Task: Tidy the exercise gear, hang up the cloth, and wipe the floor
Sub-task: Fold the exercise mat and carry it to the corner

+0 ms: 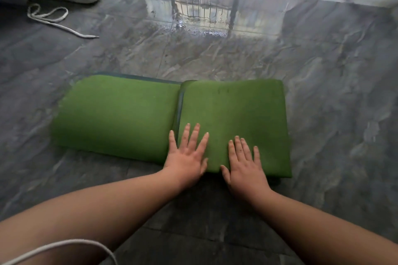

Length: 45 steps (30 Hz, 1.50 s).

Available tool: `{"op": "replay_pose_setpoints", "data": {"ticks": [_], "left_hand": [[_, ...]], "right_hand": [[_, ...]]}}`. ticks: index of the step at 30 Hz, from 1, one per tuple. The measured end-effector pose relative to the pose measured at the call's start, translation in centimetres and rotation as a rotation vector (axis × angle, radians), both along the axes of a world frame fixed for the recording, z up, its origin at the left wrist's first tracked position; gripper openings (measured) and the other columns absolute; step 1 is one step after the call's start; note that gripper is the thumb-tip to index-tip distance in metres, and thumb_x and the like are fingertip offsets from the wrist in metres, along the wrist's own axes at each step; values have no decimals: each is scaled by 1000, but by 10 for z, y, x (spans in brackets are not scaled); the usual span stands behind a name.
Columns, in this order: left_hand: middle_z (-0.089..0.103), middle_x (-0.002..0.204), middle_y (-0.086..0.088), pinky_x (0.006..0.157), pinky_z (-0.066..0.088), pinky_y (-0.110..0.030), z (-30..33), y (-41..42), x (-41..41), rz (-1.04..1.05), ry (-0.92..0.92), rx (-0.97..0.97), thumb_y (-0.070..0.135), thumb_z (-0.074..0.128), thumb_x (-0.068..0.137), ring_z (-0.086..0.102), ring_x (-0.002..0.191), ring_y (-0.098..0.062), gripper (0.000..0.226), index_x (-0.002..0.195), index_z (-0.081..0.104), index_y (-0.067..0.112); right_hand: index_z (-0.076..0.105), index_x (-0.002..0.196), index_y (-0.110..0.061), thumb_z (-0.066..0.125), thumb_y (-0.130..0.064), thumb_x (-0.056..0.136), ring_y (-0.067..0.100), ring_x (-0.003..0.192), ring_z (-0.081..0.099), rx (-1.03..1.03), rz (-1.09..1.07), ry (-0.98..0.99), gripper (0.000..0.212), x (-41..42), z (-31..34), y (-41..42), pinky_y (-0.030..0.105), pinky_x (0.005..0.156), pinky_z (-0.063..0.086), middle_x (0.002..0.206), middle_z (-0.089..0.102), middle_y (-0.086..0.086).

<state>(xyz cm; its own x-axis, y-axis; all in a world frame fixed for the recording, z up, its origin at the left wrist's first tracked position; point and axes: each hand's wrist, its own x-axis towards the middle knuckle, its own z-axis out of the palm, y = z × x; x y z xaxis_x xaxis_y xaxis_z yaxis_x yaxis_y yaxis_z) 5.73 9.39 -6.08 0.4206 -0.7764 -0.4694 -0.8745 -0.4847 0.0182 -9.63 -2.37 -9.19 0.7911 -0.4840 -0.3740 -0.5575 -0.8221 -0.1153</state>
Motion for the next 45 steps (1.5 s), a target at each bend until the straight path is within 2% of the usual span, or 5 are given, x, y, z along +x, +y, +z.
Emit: {"op": "replay_pose_setpoints", "data": {"ticks": [7, 16, 30, 39, 45], "left_hand": [[-34, 156, -2, 101, -17, -77, -11, 10, -1, -412, -25, 39, 46, 30, 101, -25, 146, -33, 76, 142, -34, 40], [-39, 154, -3, 101, -8, -80, -11, 3, 17, -453, -58, 76, 26, 36, 100, -29, 143, -42, 88, 132, -42, 50], [3, 161, -9, 90, 48, -51, 4, 20, 41, -198, -57, -301, 51, 83, 56, 23, 137, -36, 111, 147, 20, 47], [-43, 152, -5, 122, 11, -45, -11, 17, 43, 12, 183, -119, 41, 83, 70, -24, 147, -32, 116, 150, 0, 54], [-23, 159, -21, 118, 29, -35, -15, 21, 57, 295, 410, -132, 49, 85, 67, 30, 143, -40, 108, 147, 12, 59]], "right_hand": [[45, 146, -24, 34, -50, 89, 25, 142, 38, -96, 133, -124, 63, -8, 13, -47, 52, 110, 23, 156, 38, 2], [13, 157, -24, 47, -75, 77, 41, 150, 1, -139, 291, 64, 101, -53, 5, -79, 72, 112, 5, 163, 11, 18], [-7, 154, -19, 76, -44, 63, 45, 149, -6, -127, 120, 100, 126, -57, 10, -54, 79, 106, 7, 164, 1, 19], [-24, 151, -18, 49, -35, 89, 43, 146, -22, -119, 141, 223, 97, -44, 18, -42, 72, 111, 3, 160, -26, 16], [-18, 154, -19, 45, -22, 95, 43, 148, -13, -69, 160, 298, 86, -31, 34, -50, 69, 112, 17, 162, -20, 15]]}}
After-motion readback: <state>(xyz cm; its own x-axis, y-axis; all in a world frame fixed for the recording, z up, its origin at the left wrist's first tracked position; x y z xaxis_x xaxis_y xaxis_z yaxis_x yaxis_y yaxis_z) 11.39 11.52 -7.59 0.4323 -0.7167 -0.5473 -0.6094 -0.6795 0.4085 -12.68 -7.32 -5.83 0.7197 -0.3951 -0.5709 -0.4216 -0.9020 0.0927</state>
